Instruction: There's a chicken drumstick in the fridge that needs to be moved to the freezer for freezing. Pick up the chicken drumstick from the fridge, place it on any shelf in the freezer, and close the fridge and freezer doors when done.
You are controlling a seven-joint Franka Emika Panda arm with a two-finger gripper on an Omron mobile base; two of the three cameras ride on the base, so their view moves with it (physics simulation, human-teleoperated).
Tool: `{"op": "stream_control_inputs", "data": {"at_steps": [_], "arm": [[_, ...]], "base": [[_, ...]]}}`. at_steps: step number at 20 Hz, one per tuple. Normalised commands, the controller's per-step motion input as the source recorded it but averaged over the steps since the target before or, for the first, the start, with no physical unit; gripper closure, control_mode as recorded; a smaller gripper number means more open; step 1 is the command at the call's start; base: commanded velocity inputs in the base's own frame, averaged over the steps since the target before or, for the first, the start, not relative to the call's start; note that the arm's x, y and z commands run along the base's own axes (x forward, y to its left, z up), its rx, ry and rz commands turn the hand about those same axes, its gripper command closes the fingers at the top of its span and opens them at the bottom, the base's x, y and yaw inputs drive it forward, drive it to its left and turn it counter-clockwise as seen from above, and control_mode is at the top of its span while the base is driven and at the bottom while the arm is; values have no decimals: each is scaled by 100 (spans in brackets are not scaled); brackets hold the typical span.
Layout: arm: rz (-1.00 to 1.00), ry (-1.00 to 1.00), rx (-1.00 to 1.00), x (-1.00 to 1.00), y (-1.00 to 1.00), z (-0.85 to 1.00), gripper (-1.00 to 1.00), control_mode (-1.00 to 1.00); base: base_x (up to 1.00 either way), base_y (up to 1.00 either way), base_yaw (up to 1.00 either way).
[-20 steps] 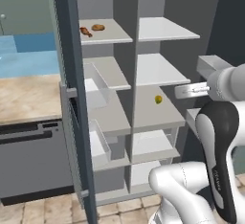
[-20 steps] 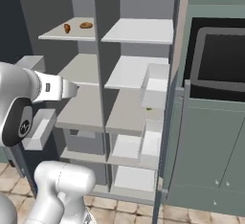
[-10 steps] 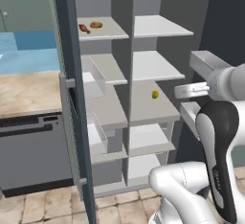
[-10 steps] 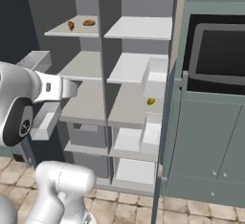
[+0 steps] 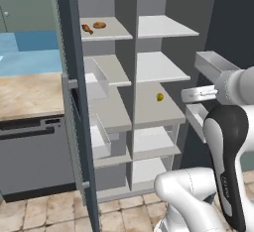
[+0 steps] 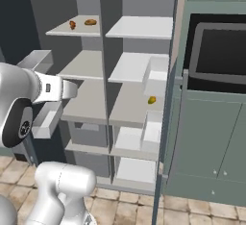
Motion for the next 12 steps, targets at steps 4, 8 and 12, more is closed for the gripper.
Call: {"op": "stream_control_inputs", "data": {"at_steps": [4, 8, 12], "arm": [[0, 0, 0, 0, 0, 0, -100, 100], [0, 0, 0, 0, 0, 0, -100, 100], [0, 0, 0, 0, 0, 0, -100, 100]], "base": [[44, 8, 0], [16, 0, 0], [17, 0, 0]]}}
